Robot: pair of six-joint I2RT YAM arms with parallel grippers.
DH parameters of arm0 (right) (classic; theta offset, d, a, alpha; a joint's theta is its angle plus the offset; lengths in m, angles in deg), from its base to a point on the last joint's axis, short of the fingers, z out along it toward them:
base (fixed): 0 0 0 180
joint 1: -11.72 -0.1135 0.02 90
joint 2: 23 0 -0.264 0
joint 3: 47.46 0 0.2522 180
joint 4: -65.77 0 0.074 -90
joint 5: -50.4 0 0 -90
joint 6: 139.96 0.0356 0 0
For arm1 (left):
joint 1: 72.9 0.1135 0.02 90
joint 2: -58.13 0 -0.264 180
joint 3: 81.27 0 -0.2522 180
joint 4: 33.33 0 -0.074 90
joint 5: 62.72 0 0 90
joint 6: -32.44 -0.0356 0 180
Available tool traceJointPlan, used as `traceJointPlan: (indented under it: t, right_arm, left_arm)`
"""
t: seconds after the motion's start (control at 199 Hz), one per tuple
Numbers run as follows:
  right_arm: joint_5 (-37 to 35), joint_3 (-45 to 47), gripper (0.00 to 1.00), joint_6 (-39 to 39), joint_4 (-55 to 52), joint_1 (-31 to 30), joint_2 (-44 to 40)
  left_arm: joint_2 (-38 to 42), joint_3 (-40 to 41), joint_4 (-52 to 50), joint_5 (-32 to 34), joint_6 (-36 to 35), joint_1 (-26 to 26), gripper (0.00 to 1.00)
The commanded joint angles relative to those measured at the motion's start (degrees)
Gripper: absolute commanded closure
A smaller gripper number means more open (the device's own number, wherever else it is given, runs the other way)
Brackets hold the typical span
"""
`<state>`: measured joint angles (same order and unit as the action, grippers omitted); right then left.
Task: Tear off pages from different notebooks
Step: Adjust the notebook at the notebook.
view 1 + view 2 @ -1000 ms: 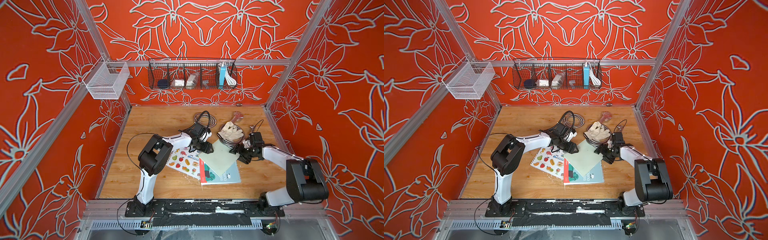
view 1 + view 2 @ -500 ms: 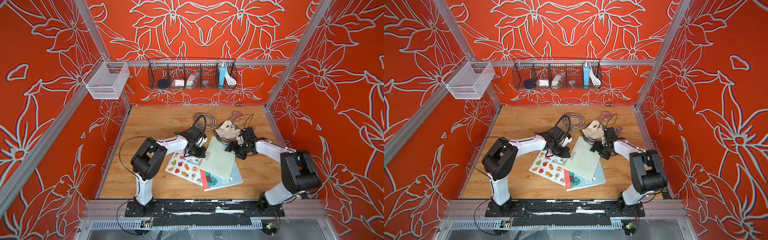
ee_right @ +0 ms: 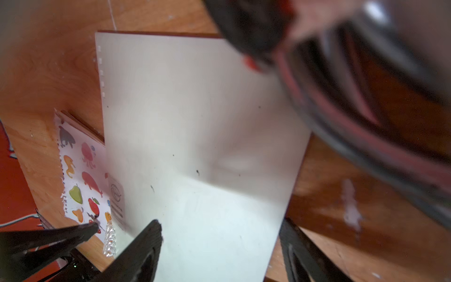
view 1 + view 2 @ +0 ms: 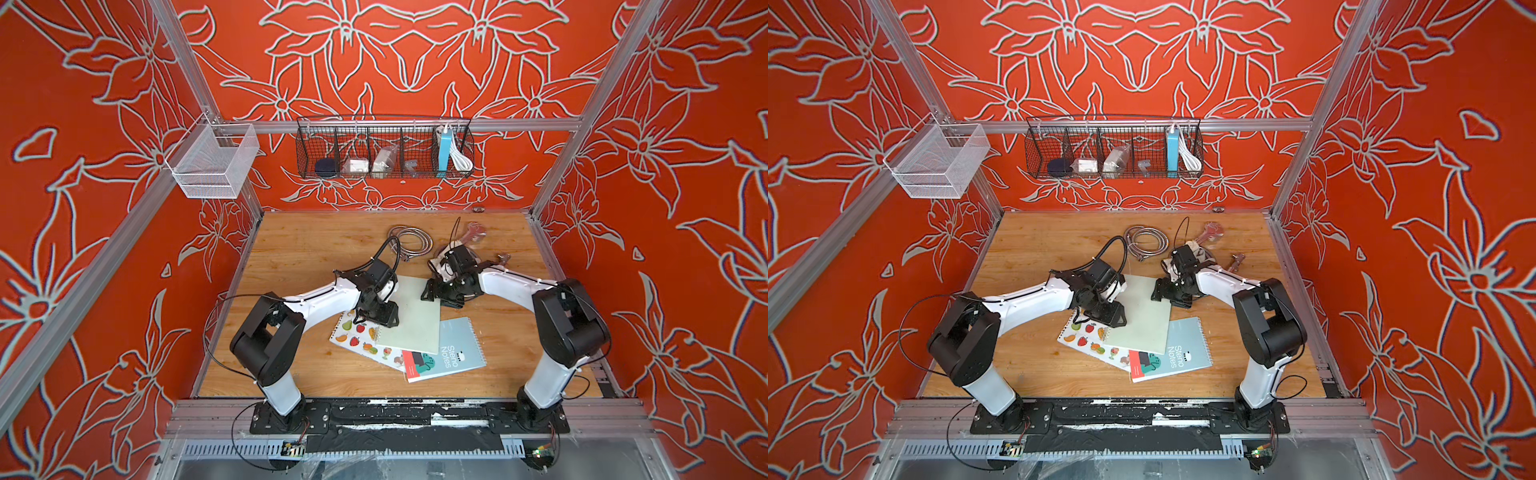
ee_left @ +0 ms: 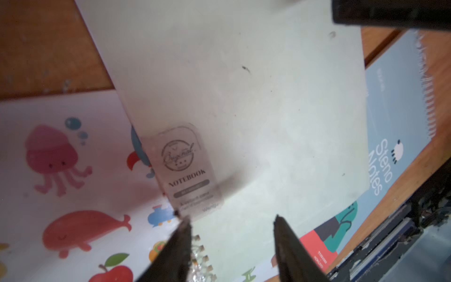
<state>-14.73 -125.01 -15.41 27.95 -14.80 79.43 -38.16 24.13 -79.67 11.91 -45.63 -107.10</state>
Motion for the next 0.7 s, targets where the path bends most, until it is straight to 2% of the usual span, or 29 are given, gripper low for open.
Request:
traceJointPlan:
  t: [0.0, 0.201, 0.291, 0.376, 0.517, 0.697]
  right_arm:
    - [-3.3, -2.3, 0.19, -3.2, -3.0, -1.0, -0.6]
    - [-9.5, 5.1, 0.13, -6.5, -6.6, -1.1, -13.8]
    - [-8.7, 10.6, 0.13, -7.1, -6.6, -1.0, -20.7]
    - [-4.8, 14.4, 0.14, -7.6, -6.3, -1.2, -24.5]
    - [0.7, 18.9, 0.19, -7.0, -3.3, -1.6, -26.1]
    - [2.7, 19.1, 0.2, -7.0, -1.6, -1.9, -22.2]
  left_arm:
    - [-0.1, 0.1, -1.8, 2.1, 1.1, 0.5, 0.33]
    - [3.6, 2.5, 2.3, 2.5, 2.8, 2.7, 0.2]
    - [5.8, 4.2, 5.8, 1.6, 4.4, 4.4, 0.18]
    - [5.9, 4.7, 8.1, -0.5, 6.4, 6.3, 0.17]
    - [3.7, 4.6, 10.9, -6.2, 8.8, 8.9, 0.17]
    - [-0.1, 4.6, 12.7, -12.2, 10.2, 9.1, 0.19]
